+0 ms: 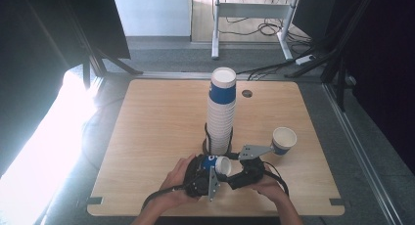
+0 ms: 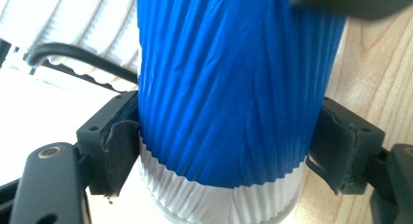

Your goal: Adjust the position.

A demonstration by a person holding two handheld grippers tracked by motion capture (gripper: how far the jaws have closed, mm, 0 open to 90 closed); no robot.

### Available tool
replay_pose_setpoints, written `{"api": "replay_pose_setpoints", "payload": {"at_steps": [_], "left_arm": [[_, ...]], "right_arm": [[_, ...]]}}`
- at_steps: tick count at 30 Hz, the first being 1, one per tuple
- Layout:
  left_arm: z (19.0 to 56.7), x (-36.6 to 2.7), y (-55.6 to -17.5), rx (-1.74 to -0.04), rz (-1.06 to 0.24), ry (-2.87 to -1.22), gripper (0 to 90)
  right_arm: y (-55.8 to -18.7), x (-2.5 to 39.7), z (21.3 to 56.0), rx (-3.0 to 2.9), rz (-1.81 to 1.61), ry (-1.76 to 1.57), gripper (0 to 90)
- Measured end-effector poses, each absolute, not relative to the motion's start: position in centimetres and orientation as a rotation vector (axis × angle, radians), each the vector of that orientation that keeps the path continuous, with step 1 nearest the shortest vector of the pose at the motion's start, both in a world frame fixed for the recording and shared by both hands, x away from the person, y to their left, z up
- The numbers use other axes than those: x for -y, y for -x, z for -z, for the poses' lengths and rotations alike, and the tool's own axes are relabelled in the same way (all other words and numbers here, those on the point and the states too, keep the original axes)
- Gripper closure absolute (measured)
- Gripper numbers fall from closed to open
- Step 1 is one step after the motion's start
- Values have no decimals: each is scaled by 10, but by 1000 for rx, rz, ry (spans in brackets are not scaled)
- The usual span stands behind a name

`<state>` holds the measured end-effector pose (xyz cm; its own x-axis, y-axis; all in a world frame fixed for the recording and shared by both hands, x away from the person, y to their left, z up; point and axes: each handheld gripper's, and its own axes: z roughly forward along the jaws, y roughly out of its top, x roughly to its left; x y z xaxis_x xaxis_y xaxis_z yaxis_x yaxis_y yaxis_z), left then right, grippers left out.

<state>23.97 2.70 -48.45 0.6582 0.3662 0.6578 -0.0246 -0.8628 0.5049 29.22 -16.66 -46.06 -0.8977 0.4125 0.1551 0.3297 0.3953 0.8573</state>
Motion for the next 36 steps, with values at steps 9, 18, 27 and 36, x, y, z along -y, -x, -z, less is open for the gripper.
{"api": "replay_pose_setpoints", "payload": {"at_steps": [9, 18, 27, 36], "left_arm": [[484, -24, -236, -238, -1083, -2400, 193], [481, -27, -239, -286, -1002, -2352, 148], [476, -32, -242, -360, -948, -2303, 95], [471, -40, -244, -416, -920, -2216, 59]], "right_arm": [[-293, 162, 468, -2587, -1557, -675, 247], [-295, 166, 467, -2574, -1599, -683, 261], [-296, 168, 466, -2548, -1622, -690, 263], [-299, 184, 460, -2440, -1768, -782, 264]]}}
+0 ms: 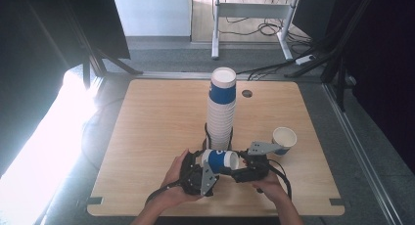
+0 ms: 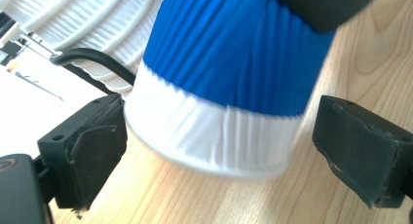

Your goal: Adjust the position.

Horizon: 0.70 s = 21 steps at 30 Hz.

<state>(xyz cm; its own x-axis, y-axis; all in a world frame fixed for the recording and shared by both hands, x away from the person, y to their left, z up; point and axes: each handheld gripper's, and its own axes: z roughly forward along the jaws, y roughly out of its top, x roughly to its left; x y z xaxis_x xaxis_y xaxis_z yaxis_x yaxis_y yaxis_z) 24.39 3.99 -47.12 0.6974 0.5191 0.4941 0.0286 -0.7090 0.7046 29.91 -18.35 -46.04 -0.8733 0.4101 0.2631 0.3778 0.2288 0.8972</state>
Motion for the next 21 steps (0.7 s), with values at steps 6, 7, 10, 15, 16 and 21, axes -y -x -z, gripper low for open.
{"api": "replay_pose_setpoints", "payload": {"at_steps": [6, 7, 10, 15, 16, 21], "left_arm": [[469, -43, -245, -433, -923, -2189, 58], [468, -43, -245, -431, -922, -2189, 58], [463, -40, -244, -413, -930, -2195, 58], [456, -31, -248, -374, -925, -2216, 58], [456, -29, -249, -362, -932, -2226, 58], [453, -19, -255, -306, -949, -2279, 58]], "right_arm": [[-301, 191, 460, -2407, -1809, -836, 264], [-302, 191, 460, -2408, -1809, -845, 264], [-301, 192, 459, -2409, -1819, -864, 264], [-301, 193, 458, -2400, -1819, -880, 264], [-301, 193, 458, -2404, -1817, -881, 264], [-300, 190, 457, -2420, -1813, -880, 265]]}}
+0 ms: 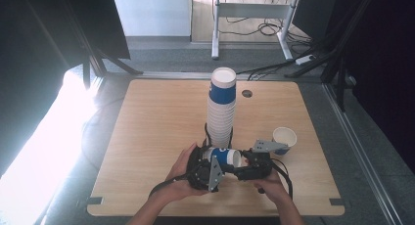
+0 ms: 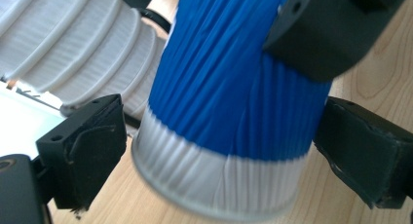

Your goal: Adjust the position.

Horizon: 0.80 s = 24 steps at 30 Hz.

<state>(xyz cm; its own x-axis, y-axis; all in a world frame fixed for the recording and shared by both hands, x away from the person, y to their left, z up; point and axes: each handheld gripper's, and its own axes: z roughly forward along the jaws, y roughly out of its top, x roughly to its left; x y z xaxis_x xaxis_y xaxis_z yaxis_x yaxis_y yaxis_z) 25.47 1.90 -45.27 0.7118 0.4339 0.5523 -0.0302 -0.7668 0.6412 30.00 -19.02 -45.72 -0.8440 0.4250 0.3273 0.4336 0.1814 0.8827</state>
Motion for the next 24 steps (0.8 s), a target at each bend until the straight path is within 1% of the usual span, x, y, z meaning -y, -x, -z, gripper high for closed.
{"api": "replay_pose_setpoints", "payload": {"at_steps": [3, 5, 7, 13, 21, 24], "left_arm": [[453, -16, -257, -285, -967, -2305, 72], [454, -16, -257, -274, -970, -2302, 121], [454, -17, -257, -260, -969, -2304, 144], [456, -20, -257, -214, -975, -2341, 164], [459, -23, -256, -187, -987, -2350, 175], [460, -25, -254, -179, -998, -2347, 176]], "right_arm": [[-299, 189, 457, 2401, 1806, 862, 264], [-298, 188, 456, 2397, 1806, 856, 265], [-299, 188, 456, 2402, 1818, 847, 264], [-300, 186, 458, 2401, 1790, 843, 256], [-300, 182, 461, 2414, 1758, 838, 246], [-300, 181, 461, 2428, 1762, 836, 227]]}}
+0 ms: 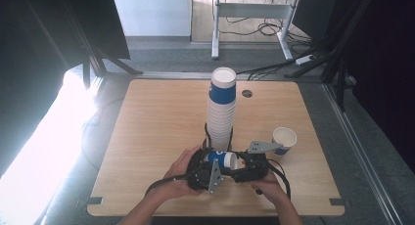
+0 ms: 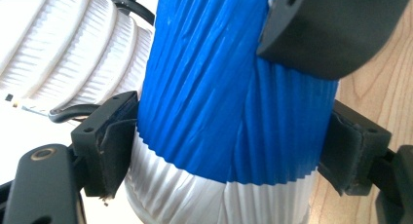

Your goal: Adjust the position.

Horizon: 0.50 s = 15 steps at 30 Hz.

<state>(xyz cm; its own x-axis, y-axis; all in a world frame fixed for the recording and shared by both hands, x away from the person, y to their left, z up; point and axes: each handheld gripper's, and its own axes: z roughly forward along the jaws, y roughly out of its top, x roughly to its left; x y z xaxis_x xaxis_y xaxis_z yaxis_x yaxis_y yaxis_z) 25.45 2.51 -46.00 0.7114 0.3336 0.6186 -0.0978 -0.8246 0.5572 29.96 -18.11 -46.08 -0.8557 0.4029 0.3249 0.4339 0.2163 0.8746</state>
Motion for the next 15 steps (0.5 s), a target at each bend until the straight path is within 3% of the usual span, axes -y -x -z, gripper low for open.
{"api": "replay_pose_setpoints", "payload": {"at_steps": [10, 15], "left_arm": [[462, -31, -253, -119, -1071, -2375, 178], [462, -27, -251, -71, -1102, -2395, 178]], "right_arm": [[-299, 186, 444, 2575, 1698, 768, 202], [-301, 187, 429, 2714, 1504, 687, 201]]}}
